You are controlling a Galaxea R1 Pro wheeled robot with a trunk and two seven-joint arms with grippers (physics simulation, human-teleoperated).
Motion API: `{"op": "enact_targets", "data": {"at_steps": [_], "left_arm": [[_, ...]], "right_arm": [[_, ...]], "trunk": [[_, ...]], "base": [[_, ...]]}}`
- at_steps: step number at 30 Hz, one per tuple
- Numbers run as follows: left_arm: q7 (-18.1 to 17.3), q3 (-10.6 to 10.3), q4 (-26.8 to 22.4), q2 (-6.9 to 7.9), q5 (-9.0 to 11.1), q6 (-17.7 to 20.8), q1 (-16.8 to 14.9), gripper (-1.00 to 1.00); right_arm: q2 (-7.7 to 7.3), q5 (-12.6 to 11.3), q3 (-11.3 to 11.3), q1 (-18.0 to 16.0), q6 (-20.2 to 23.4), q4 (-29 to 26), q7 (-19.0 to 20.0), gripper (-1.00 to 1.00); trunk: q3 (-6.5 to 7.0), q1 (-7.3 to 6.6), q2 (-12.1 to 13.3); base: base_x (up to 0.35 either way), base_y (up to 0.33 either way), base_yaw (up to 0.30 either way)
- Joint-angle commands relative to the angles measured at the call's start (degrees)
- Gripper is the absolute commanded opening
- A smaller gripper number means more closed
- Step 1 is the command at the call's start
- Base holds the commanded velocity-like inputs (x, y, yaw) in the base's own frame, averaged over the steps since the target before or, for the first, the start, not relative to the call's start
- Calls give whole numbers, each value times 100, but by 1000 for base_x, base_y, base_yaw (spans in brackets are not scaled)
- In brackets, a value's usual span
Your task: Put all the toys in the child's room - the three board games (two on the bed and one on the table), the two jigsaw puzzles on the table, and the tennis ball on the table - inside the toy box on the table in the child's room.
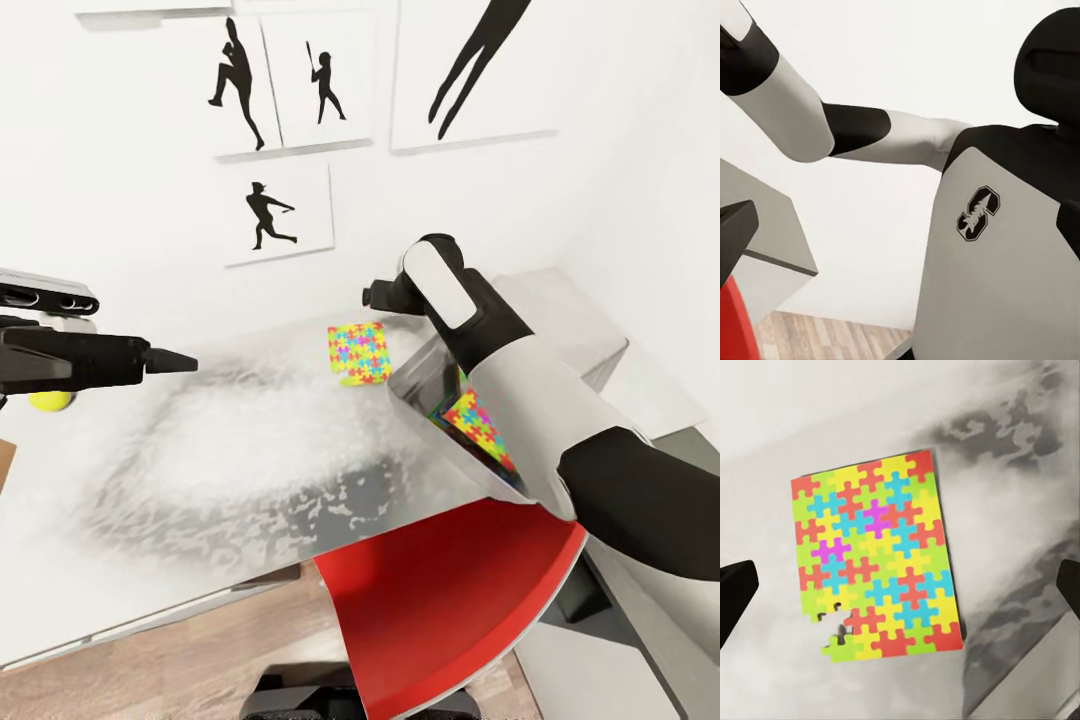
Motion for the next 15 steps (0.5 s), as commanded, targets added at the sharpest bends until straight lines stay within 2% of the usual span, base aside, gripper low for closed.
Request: {"op": "enact_targets", "data": {"at_steps": [1, 15], "left_arm": [[-29, -11, 1, 7, 7, 61, -10, 100], [-29, 56, 1, 7, 8, 61, -10, 100]], "right_arm": [[0, -53, 10, -13, 4, 23, -57, 100], [0, -50, 9, -42, -2, 128, -57, 100]], "trunk": [[-19, 3, -11], [-150, 3, -11]], "base": [[0, 0, 0], [0, 0, 0]]}}
